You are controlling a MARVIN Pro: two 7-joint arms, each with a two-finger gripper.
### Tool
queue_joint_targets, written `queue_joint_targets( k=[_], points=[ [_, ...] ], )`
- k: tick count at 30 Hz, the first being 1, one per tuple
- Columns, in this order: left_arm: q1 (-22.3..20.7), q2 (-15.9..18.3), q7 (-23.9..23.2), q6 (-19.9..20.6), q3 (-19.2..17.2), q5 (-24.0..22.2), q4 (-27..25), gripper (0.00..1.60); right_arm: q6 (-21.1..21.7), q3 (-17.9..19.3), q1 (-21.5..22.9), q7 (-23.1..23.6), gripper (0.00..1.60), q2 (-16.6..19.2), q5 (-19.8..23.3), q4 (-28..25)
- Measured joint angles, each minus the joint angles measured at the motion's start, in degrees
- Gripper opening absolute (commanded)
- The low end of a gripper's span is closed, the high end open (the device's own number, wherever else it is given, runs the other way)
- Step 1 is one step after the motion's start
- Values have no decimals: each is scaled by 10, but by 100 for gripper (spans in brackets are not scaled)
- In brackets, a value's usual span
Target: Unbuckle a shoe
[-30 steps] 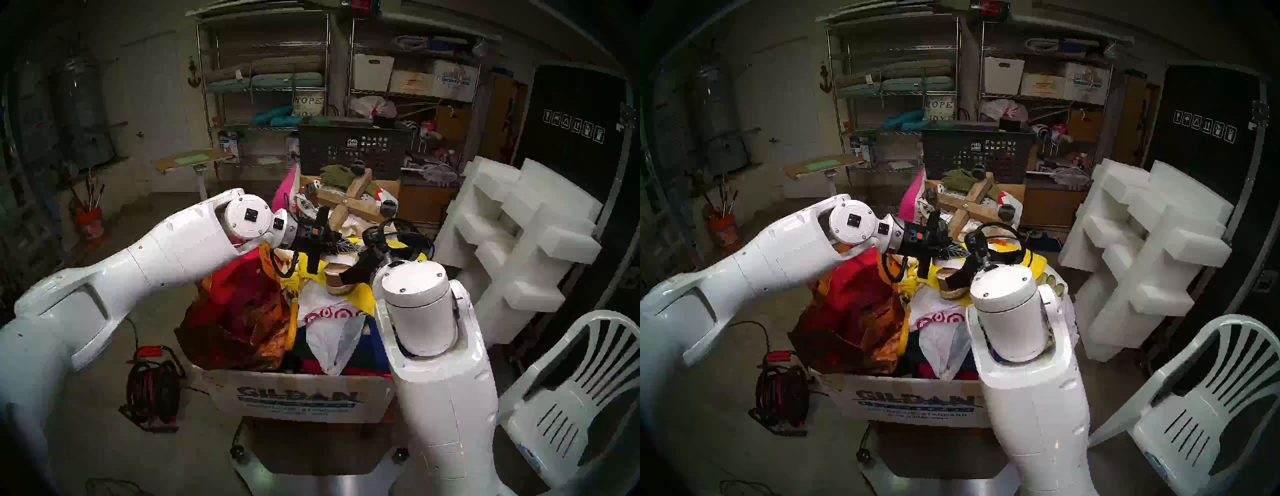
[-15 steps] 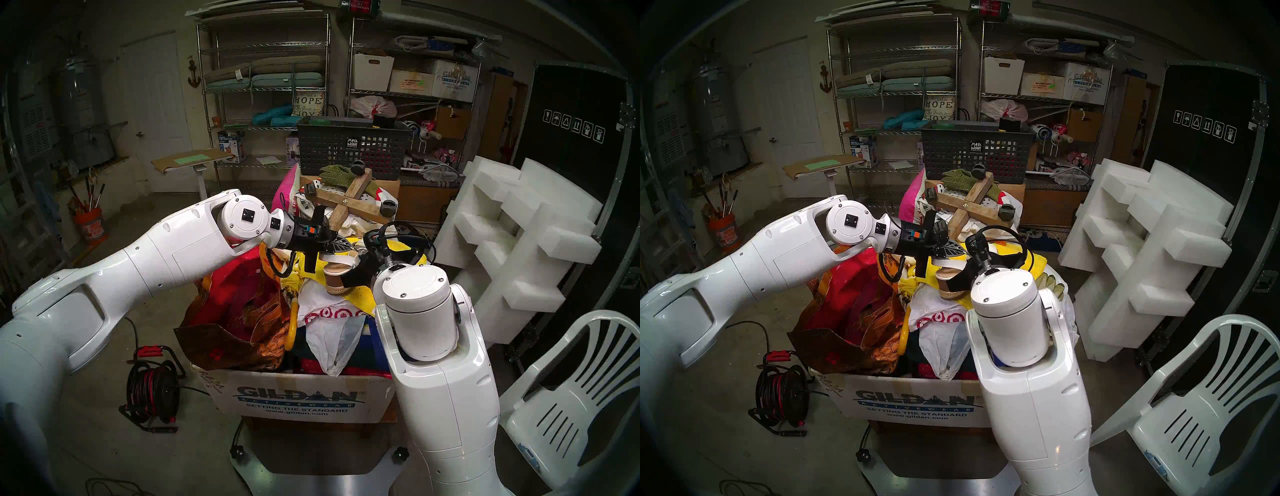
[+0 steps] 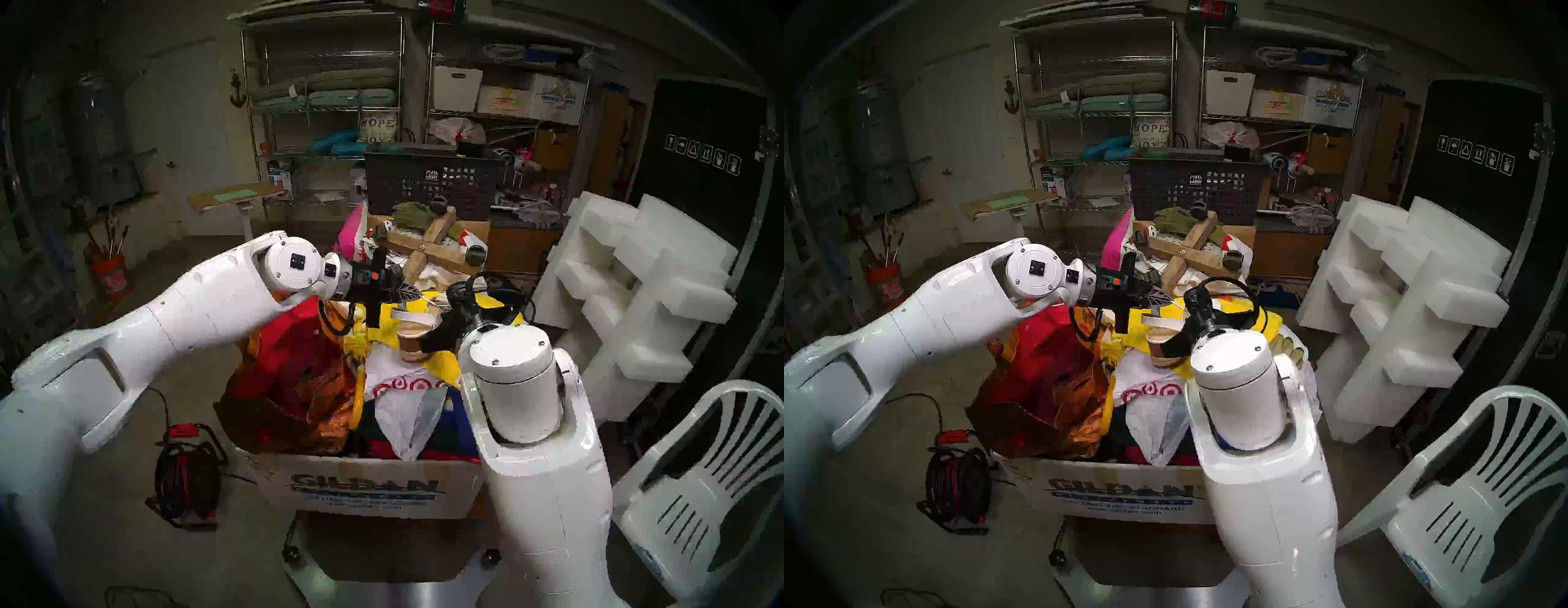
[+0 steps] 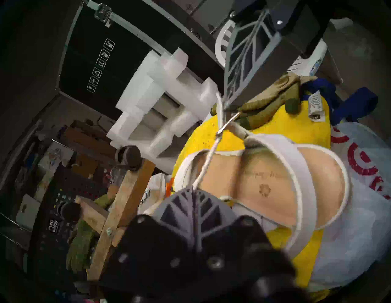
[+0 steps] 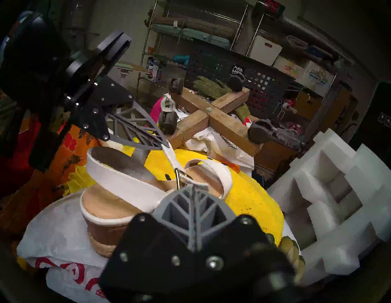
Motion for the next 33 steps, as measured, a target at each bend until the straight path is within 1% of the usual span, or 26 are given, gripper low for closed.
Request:
queue_joint_targets(
  k=[15,23,25,27,28,29,31,33],
  points=[
    [-1,4,21,30,-5,1,11,0,0,-1,8,-2,0,-1,0,9],
    [-1,6,23,25,-5,2,8,0,0,-3,12,-3,0,-1,0,12],
    [-1,6,23,21,-5,2,8,13,0,-4,12,-3,0,-1,0,12],
    [-1,5,23,19,-5,2,8,16,0,-4,13,-3,0,-1,0,13],
    [-1,5,23,19,-5,2,7,28,0,-4,13,-3,0,-1,0,13],
    [-1,5,23,18,-5,2,7,33,0,-4,13,-3,0,-1,0,13],
    [-1,4,23,17,-4,2,7,38,0,-4,14,-3,0,-1,0,13],
    [-1,3,24,17,-4,3,7,50,0,-4,14,-3,0,-1,0,14]
  ],
)
